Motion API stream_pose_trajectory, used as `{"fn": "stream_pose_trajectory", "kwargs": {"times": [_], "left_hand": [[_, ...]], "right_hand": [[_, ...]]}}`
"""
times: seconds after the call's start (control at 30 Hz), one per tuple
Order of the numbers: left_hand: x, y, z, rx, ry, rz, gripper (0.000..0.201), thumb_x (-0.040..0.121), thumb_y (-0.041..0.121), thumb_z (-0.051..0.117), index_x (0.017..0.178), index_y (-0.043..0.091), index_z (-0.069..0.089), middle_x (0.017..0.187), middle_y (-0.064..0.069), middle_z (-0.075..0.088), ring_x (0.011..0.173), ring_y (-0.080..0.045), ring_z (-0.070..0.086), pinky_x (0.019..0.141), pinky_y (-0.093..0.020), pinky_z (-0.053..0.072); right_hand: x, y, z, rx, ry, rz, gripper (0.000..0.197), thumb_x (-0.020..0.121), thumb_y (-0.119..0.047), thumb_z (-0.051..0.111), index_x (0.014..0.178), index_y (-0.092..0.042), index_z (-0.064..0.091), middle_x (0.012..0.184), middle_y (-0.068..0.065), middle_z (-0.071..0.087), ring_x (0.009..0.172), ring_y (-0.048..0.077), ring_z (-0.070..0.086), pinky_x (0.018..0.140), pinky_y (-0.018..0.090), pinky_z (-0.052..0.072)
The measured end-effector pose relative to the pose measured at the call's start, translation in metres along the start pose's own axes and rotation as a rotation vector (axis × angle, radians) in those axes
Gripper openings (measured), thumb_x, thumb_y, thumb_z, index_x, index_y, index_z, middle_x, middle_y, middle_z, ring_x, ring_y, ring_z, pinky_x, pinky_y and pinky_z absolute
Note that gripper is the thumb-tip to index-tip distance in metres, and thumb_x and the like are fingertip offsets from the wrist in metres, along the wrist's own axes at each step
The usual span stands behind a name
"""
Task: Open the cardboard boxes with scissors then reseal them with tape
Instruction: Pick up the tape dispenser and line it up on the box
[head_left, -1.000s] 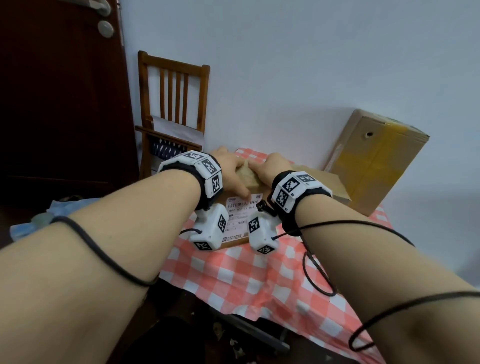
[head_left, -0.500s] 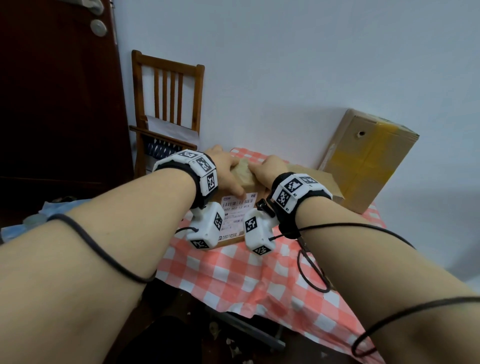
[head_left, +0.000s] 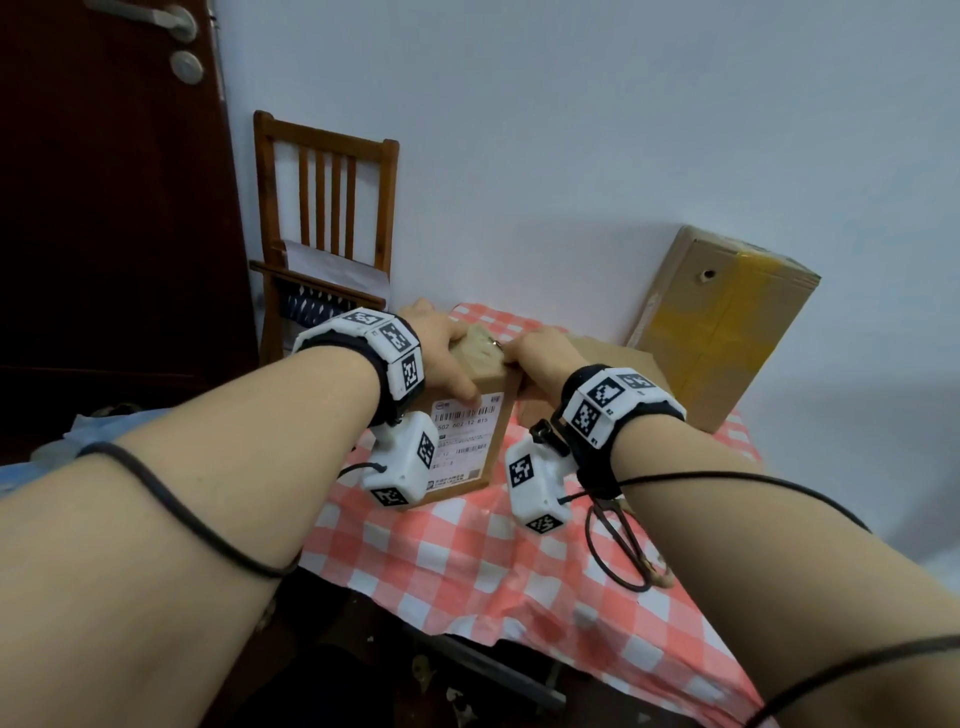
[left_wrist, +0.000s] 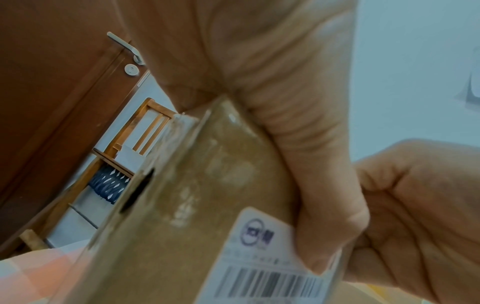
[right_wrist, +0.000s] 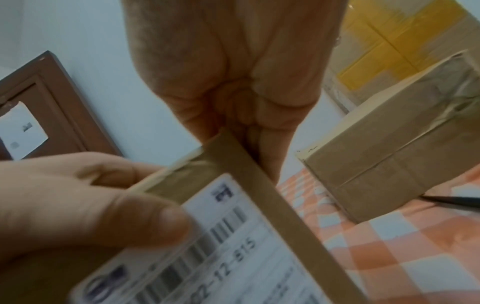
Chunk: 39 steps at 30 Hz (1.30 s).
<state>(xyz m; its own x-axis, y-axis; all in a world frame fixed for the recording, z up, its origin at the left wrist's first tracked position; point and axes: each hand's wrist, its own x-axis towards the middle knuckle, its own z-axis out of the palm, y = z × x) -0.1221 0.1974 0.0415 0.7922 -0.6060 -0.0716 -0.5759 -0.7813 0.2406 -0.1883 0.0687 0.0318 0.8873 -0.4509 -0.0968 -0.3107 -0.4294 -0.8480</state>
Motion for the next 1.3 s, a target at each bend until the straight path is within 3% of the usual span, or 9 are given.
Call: {"fn": "stream_pose_trajectory", "kwargs": {"times": [0.17, 0.27, 0.4, 0.57, 0.63, 0.73, 1.0, 1.2, 1.3], "left_hand": [[0.002, -0.001, 0.001, -0.01, -0.005, 0.007, 0.072, 0.062, 0.055, 0.08, 0.124, 0.03, 0.053, 0.094, -0.001, 0.035, 0.103, -0.027, 0.047, 0.088, -0.038, 0.048], [0.003, -0.003, 0.002, -0.024, 0.0, 0.013, 0.061, 0.062, 0.053, 0.081, 0.114, 0.035, 0.055, 0.091, 0.001, 0.034, 0.103, -0.028, 0.048, 0.085, -0.037, 0.048], [0.005, -0.004, 0.003, -0.024, 0.01, 0.022, 0.076, 0.06, 0.052, 0.081, 0.127, 0.034, 0.051, 0.09, 0.001, 0.033, 0.096, -0.024, 0.045, 0.09, -0.041, 0.049], [0.004, -0.004, 0.001, -0.016, 0.006, 0.021, 0.081, 0.059, 0.055, 0.081, 0.131, 0.033, 0.05, 0.095, 0.0, 0.036, 0.099, -0.024, 0.045, 0.092, -0.041, 0.048], [0.003, -0.003, 0.001, -0.001, 0.014, 0.024, 0.081, 0.059, 0.057, 0.08, 0.129, 0.029, 0.052, 0.102, -0.003, 0.039, 0.099, -0.024, 0.047, 0.088, -0.038, 0.05], [0.003, -0.002, 0.001, -0.002, 0.027, 0.024, 0.08, 0.059, 0.056, 0.081, 0.127, 0.026, 0.053, 0.107, -0.004, 0.04, 0.098, -0.023, 0.046, 0.085, -0.035, 0.05], [0.003, -0.003, 0.003, -0.023, 0.017, 0.03, 0.073, 0.062, 0.052, 0.081, 0.126, 0.032, 0.053, 0.105, -0.005, 0.038, 0.098, -0.024, 0.043, 0.091, -0.04, 0.048], [0.004, -0.003, 0.003, 0.013, 0.017, 0.031, 0.085, 0.06, 0.057, 0.079, 0.134, 0.029, 0.049, 0.103, -0.004, 0.036, 0.098, -0.023, 0.042, 0.092, -0.038, 0.047], [0.004, -0.003, 0.0, 0.015, 0.021, 0.033, 0.084, 0.058, 0.06, 0.079, 0.131, 0.029, 0.052, 0.1, -0.004, 0.037, 0.094, -0.023, 0.045, 0.085, -0.034, 0.048]], "right_hand": [[-0.003, -0.01, 0.01, -0.132, 0.053, 0.03, 0.038, 0.078, -0.042, 0.073, 0.09, -0.008, 0.062, 0.096, 0.01, 0.07, 0.086, 0.025, 0.068, 0.081, 0.039, 0.057], [-0.002, -0.016, 0.009, -0.183, 0.057, 0.033, 0.034, 0.083, -0.042, 0.068, 0.076, -0.012, 0.053, 0.103, 0.01, 0.067, 0.095, 0.025, 0.065, 0.086, 0.035, 0.054], [-0.003, -0.02, 0.014, -0.179, 0.034, 0.068, 0.032, 0.088, -0.042, 0.061, 0.099, -0.012, 0.057, 0.107, 0.007, 0.063, 0.098, 0.023, 0.061, 0.081, 0.03, 0.049], [-0.008, -0.022, 0.005, -0.272, 0.002, 0.079, 0.03, 0.093, -0.039, 0.056, 0.106, -0.012, 0.057, 0.099, 0.004, 0.06, 0.085, 0.018, 0.054, 0.066, 0.02, 0.045], [-0.008, -0.018, -0.001, -0.26, -0.027, 0.087, 0.037, 0.091, -0.035, 0.061, 0.112, -0.005, 0.059, 0.107, 0.009, 0.066, 0.086, 0.023, 0.06, 0.072, 0.028, 0.049], [-0.008, -0.015, -0.001, -0.097, -0.086, 0.156, 0.015, 0.091, -0.018, 0.056, 0.095, -0.003, 0.058, 0.089, 0.013, 0.063, 0.069, 0.026, 0.058, 0.061, 0.028, 0.047], [-0.005, -0.025, 0.015, -0.257, -0.009, 0.079, 0.036, 0.098, -0.033, 0.044, 0.114, -0.005, 0.059, 0.119, 0.015, 0.062, 0.11, 0.029, 0.059, 0.099, 0.04, 0.046], [0.001, -0.022, 0.011, -0.281, 0.068, 0.078, 0.034, 0.101, -0.016, 0.039, 0.127, 0.001, 0.053, 0.133, 0.017, 0.055, 0.122, 0.028, 0.052, 0.094, 0.031, 0.043], [-0.005, -0.018, 0.003, -0.201, 0.013, 0.04, 0.037, 0.1, -0.012, 0.041, 0.133, -0.001, 0.049, 0.137, 0.016, 0.05, 0.121, 0.028, 0.052, 0.067, 0.022, 0.043]]}}
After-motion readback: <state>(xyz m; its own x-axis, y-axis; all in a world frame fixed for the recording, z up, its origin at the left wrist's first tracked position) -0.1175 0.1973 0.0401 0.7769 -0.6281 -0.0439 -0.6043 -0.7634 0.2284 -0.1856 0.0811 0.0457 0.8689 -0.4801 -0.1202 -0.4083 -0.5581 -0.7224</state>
